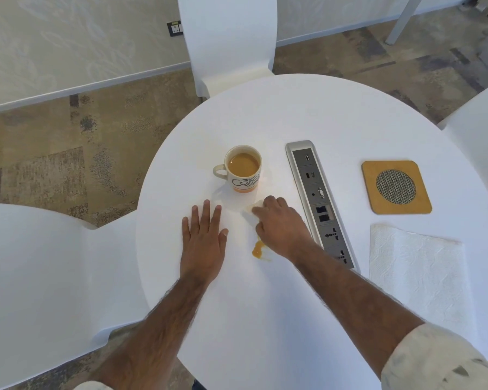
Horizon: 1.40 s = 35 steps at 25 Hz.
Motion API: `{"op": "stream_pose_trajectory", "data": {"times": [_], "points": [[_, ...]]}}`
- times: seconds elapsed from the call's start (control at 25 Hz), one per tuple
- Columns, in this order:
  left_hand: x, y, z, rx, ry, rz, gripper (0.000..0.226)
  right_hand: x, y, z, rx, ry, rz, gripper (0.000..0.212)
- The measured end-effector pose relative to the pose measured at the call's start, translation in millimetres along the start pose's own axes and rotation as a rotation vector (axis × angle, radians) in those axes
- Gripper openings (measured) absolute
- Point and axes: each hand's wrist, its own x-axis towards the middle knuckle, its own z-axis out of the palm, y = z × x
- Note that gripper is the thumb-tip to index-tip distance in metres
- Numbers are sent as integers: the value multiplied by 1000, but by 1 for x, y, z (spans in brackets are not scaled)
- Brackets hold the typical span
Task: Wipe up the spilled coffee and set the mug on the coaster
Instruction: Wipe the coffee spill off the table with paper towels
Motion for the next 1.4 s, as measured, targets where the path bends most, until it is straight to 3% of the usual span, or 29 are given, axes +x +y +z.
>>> {"op": "stream_pose_trajectory", "data": {"times": [0.16,0.36,0.52,0.84,0.96,1.12,1.2,1.4], "points": [[-2,-1,5,48,37,6,59,-20,-12,13,130,68,-64,44],[-1,0,3,52,37,6,61,-46,-17,31,81,127,-153,6],[-1,0,3,55,35,6,63,-58,-14,35,114,165,-171,52],[-1,-1,2,35,48,16,63,-67,2,31,48,10,-263,33],[-2,0,3,41,52,13,59,-60,23,17,414,-103,-20,24],[-2,-1,3,38,52,13,57,-48,57,-7,937,110,412,27],[-3,-2,4,40,51,13,57,-50,59,-10,909,156,476,24],[-2,-1,5,40,48,8,59,-62,28,10,340,-10,443,14]]}}
